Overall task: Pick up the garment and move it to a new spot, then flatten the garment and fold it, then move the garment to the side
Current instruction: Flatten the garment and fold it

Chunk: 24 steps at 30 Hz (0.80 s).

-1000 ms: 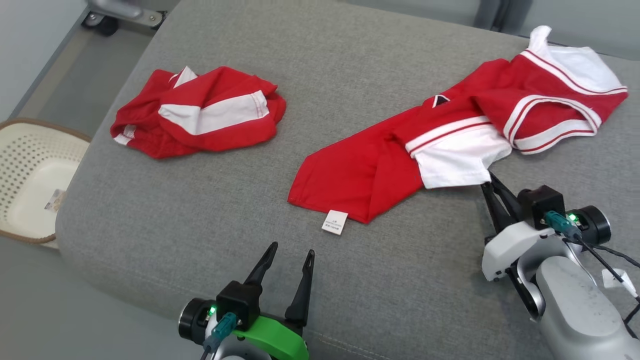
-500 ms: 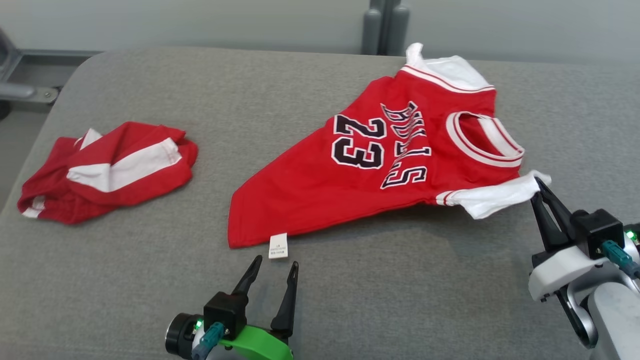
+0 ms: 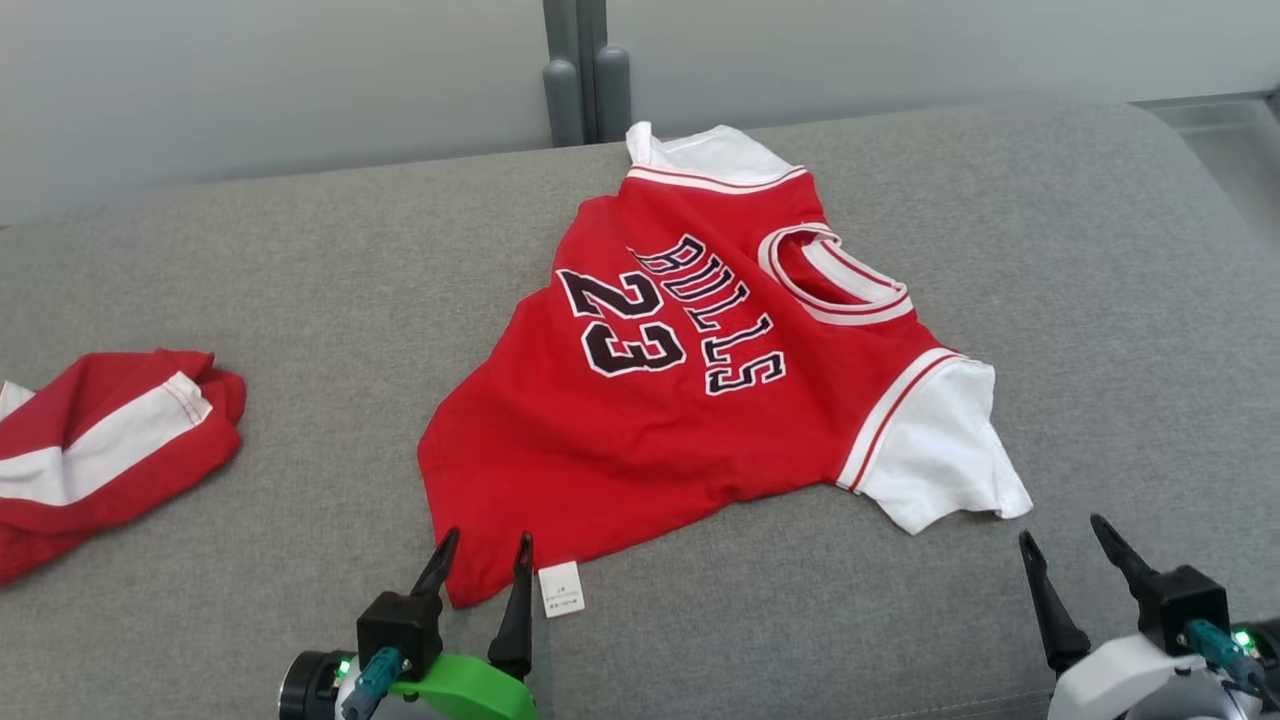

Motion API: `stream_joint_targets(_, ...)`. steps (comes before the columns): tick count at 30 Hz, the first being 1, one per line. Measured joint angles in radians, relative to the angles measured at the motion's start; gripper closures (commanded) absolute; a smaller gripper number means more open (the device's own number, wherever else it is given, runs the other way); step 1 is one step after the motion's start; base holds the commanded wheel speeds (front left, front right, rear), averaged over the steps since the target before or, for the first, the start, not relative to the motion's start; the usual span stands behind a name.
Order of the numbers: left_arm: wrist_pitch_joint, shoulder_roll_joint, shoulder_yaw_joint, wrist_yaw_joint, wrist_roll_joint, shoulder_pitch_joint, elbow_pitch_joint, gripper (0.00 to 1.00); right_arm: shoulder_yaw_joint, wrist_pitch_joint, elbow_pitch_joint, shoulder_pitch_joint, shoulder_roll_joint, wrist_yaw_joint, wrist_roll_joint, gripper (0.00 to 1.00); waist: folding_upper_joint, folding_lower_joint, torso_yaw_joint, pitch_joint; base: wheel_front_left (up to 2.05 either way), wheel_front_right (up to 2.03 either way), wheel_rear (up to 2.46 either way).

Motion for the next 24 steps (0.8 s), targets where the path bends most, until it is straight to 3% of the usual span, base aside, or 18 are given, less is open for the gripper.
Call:
stream_joint_targets(7, 0.000, 0.000, 0.050, 0.007, 0.017, 0.033, 0.011, 0.00, -0.070, -0.007, 0.006, 0.056, 0.052, 0.000, -0.007, 0.00, 0.0000, 0.0000, -0.021, -0.050, 0.00, 0.00, 0.00)
stream_joint_targets(17, 0.000, 0.000, 0.128, 0.006, 0.052, 0.100, -0.021, 0.00, -0.131, -0.008, -0.092, 0.057, 0.144, 0.000, -0.036, 0.00, 0.0000, 0.0000, -0.021, -0.097, 0.00, 0.00, 0.00)
stream_joint_targets(24, 0.000, 0.000, 0.152, -0.002, 0.065, 0.142, -0.059, 0.00, -0.144, -0.008, -0.091, 0.052, 0.164, 0.000, -0.036, 0.00, 0.0000, 0.0000, -0.007, -0.125, 0.00, 0.00, 0.00)
